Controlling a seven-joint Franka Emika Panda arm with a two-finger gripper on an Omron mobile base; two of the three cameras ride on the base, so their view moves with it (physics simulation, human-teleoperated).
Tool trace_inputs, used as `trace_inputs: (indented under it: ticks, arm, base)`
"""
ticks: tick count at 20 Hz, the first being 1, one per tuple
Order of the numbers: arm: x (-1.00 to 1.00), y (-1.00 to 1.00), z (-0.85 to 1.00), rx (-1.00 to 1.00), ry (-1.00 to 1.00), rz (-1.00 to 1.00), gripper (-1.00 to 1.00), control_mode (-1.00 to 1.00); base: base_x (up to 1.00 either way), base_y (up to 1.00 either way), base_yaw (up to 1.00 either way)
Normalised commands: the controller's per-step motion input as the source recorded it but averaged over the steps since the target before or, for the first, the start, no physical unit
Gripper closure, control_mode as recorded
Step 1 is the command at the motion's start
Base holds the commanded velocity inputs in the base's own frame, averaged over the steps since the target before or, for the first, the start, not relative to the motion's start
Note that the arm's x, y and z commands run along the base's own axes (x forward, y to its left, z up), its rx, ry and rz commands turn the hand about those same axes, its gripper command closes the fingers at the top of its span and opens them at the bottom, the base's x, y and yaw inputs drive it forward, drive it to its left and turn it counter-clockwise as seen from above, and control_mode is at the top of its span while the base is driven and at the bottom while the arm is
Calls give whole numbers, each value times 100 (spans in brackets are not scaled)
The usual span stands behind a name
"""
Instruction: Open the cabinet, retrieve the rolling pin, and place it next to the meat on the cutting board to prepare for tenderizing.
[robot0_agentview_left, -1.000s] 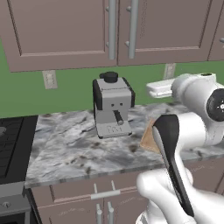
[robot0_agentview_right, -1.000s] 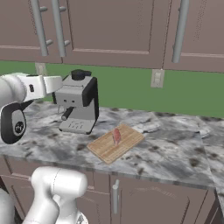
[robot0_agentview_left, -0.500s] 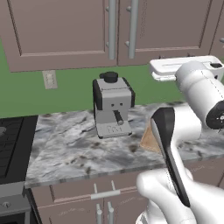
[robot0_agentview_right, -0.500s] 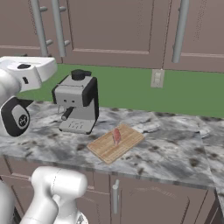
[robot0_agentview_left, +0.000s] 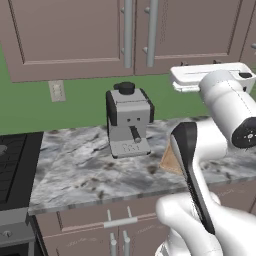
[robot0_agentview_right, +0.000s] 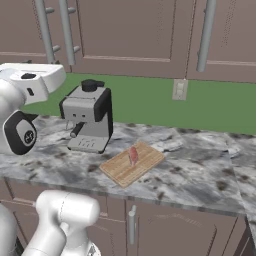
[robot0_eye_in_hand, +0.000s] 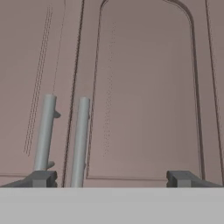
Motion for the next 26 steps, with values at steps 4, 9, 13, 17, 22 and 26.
trace_inputs:
  ticks: [4, 9, 13, 17, 22, 26]
  arm:
    - [0, 0, 0, 0, 0, 0, -100, -100]
    - [26, 0, 0, 0, 0, 0, -100, -100]
    - [52, 0, 0, 0, 2, 0, -100, -100]
    - [69, 6, 0, 0, 7, 0, -100, -100]
    - [54, 20, 0, 0, 4, 0, -100, -100]
    - [56, 34, 0, 0, 5, 0, -100, -100]
  base:
    - [0, 0, 0]
    - [0, 0, 0]
    - [0, 0, 0]
    - [0, 0, 0]
    - [0, 0, 0]
    - [0, 0, 0]
